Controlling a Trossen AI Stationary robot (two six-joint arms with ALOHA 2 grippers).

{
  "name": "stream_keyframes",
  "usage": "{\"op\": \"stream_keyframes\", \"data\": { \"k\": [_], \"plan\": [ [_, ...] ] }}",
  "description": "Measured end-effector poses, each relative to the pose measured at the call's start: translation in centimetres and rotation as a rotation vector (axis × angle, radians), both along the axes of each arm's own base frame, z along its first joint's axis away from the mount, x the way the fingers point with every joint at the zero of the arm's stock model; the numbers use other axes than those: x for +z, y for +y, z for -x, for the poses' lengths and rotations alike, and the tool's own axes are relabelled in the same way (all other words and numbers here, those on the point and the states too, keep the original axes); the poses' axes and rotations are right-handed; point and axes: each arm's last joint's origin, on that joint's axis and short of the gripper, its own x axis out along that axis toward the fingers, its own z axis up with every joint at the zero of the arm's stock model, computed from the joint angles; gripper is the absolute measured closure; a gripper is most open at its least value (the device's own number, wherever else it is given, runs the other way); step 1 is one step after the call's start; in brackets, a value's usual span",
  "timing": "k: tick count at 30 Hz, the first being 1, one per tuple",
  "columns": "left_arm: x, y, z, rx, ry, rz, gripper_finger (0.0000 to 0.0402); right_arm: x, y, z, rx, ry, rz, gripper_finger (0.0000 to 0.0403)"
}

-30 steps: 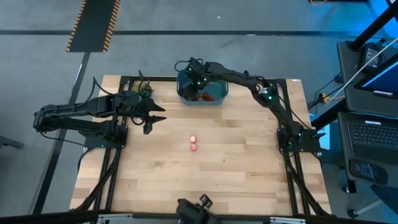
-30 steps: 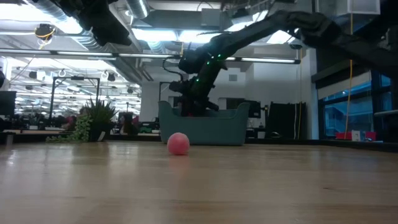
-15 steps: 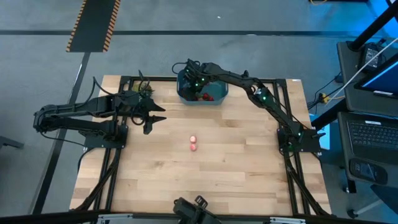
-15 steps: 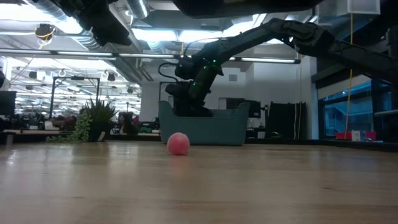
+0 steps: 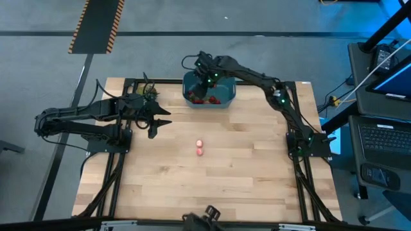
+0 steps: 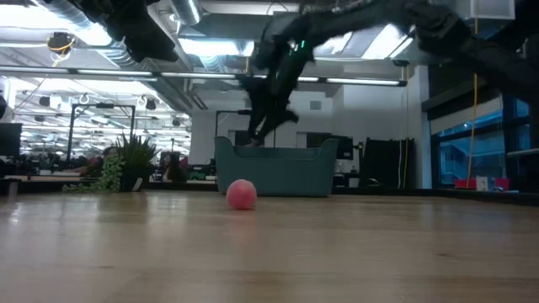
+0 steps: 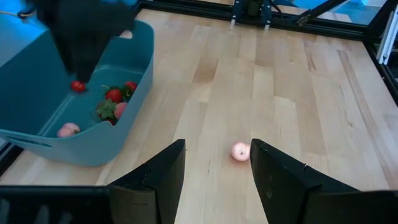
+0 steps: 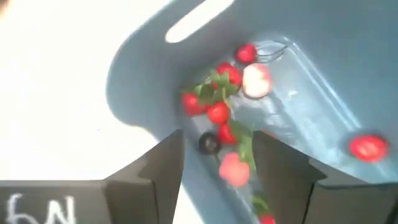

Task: Pick and placing Produce into tupperware
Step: Put the pink peach into the blue bin

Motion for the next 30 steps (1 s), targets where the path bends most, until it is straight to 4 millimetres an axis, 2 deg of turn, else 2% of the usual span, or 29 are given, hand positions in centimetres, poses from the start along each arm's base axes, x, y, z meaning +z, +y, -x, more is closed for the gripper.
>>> {"op": "stream_keyframes", "data": {
  "k": [6,13,19,26,30],
  "plan": [
    [0.0,0.0,0.0,0.001,0.000,0.001,0.0227,6.6,5.4,1.9,0.091,0.032,0.155,0.0213],
    [0.0,0.0,0.0,0.002,-0.001,0.003,0.0227,11.1,12.6,4.7,0.285,0.115,0.207,0.0214],
    [0.0,0.0,0.0,0.002,-0.001,0.003,0.0227,12.8,16.5,6.4,0.367,0.151,0.198,0.0214],
    [0.0,0.0,0.0,0.002,-0.001,0.003,0.0227,13.2,20.5,7.3,0.495,0.188,0.203,0.0214],
    [0.0,0.0,0.0,0.002,-0.002,0.003,0.0227,13.3,22.8,9.5,0.564,0.214,0.205,0.0214]
  ]
}}
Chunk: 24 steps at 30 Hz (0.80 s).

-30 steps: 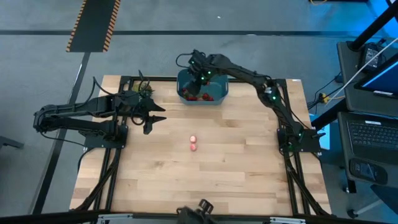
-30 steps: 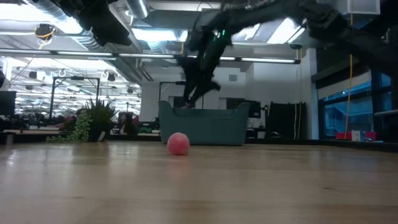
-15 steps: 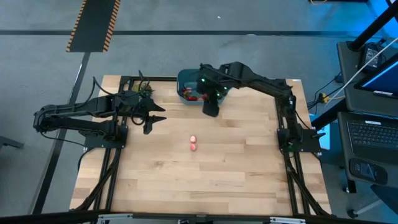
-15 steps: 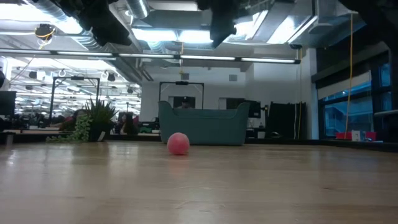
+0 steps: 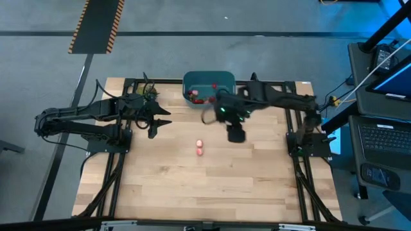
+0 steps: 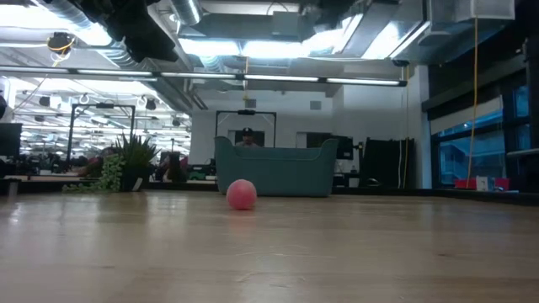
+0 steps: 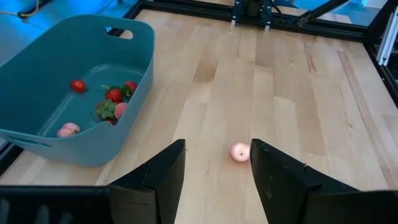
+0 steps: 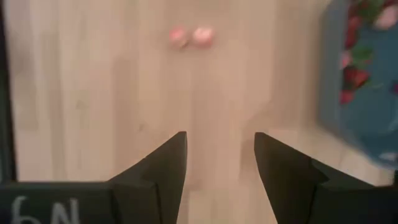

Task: Pick and placing Produce into tupperware
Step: Put the pink peach into the blue bin

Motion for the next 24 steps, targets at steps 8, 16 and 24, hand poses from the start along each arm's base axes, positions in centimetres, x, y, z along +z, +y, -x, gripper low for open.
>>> {"op": "stream_keyframes", "data": {
  "k": [8,16,24],
  "plan": [
    [0.0,0.0,0.0,0.001,-0.001,0.002,0.0227,-0.6,2.9,6.7,-0.058,-0.129,-0.001,0.0214],
    [0.0,0.0,0.0,0.002,-0.001,0.004,0.0227,-4.3,3.7,11.4,-0.115,-0.373,-0.081,0.0214],
    [0.0,0.0,0.0,0.002,-0.001,0.004,0.0227,-11.1,3.9,11.1,-0.192,-0.583,-0.188,0.0214]
  ]
}}
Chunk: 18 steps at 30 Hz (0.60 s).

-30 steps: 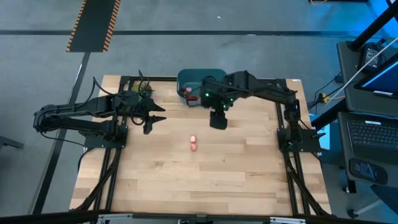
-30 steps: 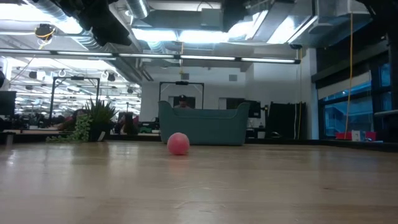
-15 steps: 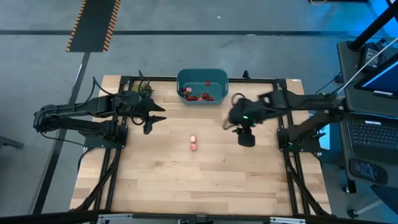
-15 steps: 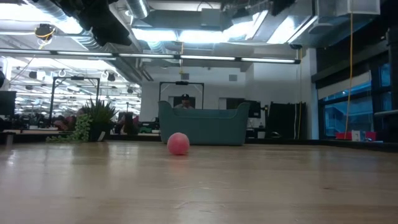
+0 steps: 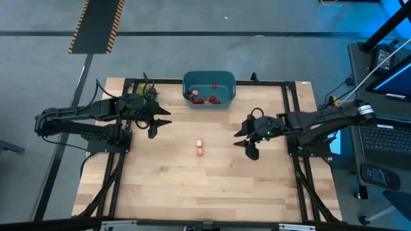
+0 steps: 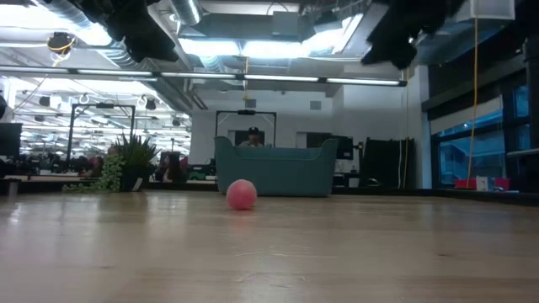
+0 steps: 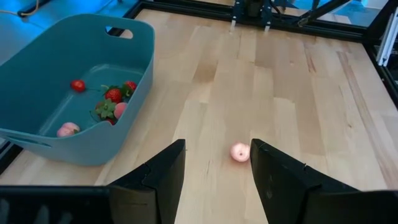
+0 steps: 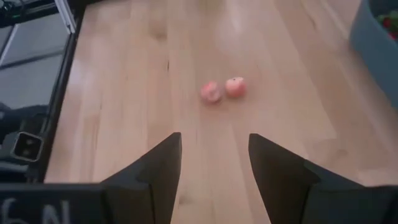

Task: Pick and placing Produce into tupperware
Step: Put the pink peach into the blue bin

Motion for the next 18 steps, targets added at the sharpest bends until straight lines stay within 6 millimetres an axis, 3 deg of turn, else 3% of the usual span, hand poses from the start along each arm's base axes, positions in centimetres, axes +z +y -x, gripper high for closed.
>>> {"op": "stream_keyframes", "data": {
  "k": [10,14,18],
  "plan": [
    [0.0,0.0,0.0,0.000,0.001,0.000,0.0227,-8.6,-0.1,0.9,-0.027,-0.073,-0.053,0.0214],
    [-0.4,0.0,-0.2,0.001,0.002,0.006,0.0227,-9.9,-0.2,1.4,-0.027,-0.187,-0.076,0.0214],
    [-2.8,-0.2,-0.3,0.008,0.043,0.051,0.0227,-10.1,-0.3,1.6,-0.023,-0.293,-0.093,0.0214]
  ]
}}
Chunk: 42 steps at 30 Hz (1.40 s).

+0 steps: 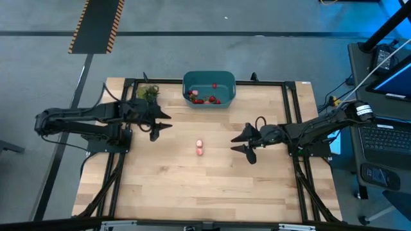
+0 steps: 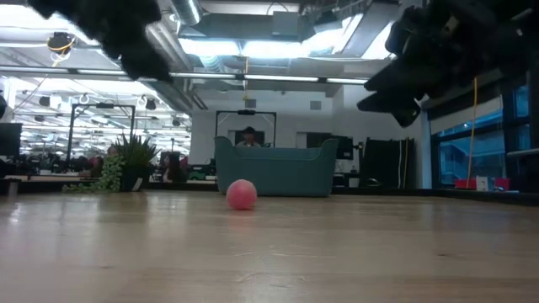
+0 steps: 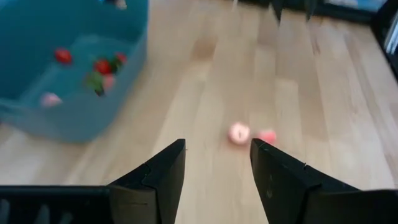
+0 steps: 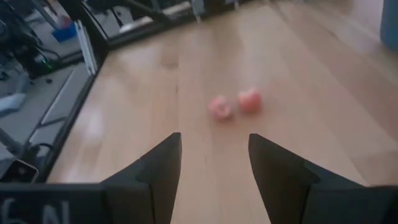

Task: Pick and placing Produce into tupperware
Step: Put the pink peach into the blue bin

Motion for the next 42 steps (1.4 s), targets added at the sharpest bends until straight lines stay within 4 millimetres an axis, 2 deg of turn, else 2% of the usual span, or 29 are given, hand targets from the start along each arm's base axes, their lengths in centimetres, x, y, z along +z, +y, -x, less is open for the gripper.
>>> {"op": "stream_keyframes", "data": {
  "k": [5,10,13,18,22,27,34,42],
  "plan": [
    [-4.3,-0.8,-0.1,-0.025,0.028,0.042,0.0227,0.4,0.0,-0.1,0.001,-0.043,-0.004,0.0214],
    [-6.7,-1.2,-0.4,-0.020,-0.084,0.091,0.0227,0.8,0.0,-0.3,0.000,-0.093,-0.010,0.0214],
    [-6.7,-1.6,-0.9,-0.042,-0.208,0.098,0.0227,1.3,-0.1,-0.4,-0.038,-0.145,-0.008,0.0214],
    [-6.3,-2.8,-2.4,-0.130,-0.313,0.098,0.0227,1.8,-0.3,-0.5,-0.080,-0.195,-0.005,0.0214],
    [-7.5,-3.8,-3.3,-0.196,-0.250,0.070,0.0228,2.2,-0.3,-0.7,-0.086,-0.205,-0.008,0.0214],
    [-9.2,-4.5,-4.6,-0.199,-0.137,0.016,0.0227,2.8,-0.2,-1.7,-0.085,-0.216,-0.007,0.0214],
    [-8.8,-4.9,-7.7,-0.252,-0.076,-0.083,0.0228,2.8,0.1,-3.7,-0.061,-0.196,0.096,0.0214],
    [-8.9,-4.9,-8.2,-0.263,-0.058,-0.133,0.0227,4.0,0.4,-5.6,-0.021,-0.223,0.257,0.0214]
  ]
}}
